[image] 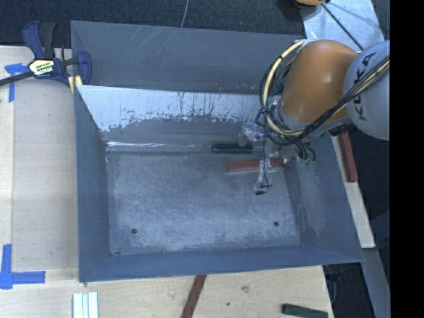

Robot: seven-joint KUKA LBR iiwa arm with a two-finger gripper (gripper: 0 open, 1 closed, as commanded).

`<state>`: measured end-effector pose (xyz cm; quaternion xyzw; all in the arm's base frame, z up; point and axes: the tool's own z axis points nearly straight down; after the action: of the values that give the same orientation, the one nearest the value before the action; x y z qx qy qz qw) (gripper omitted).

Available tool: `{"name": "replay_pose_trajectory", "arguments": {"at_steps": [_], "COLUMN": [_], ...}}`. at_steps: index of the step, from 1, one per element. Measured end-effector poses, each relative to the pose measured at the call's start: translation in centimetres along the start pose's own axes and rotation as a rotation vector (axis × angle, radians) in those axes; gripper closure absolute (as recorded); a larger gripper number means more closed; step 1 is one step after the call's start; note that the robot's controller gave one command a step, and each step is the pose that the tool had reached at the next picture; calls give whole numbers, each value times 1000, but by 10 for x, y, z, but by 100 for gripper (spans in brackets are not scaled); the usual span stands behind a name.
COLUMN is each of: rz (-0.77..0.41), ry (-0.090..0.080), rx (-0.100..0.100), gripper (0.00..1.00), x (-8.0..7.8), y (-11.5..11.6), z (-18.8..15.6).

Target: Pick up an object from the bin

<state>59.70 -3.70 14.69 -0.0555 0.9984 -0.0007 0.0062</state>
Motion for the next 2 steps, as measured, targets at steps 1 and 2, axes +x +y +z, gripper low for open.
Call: {"name": "replay_pose_trajectory", "arguments": {"at_steps": [1, 2], "rz": [79, 78], "ry": [9, 9], "rx": [-2, -2], "gripper": [100, 100], "x": [-10, -10], "y": [-12, -12], "z": [73, 73]}}
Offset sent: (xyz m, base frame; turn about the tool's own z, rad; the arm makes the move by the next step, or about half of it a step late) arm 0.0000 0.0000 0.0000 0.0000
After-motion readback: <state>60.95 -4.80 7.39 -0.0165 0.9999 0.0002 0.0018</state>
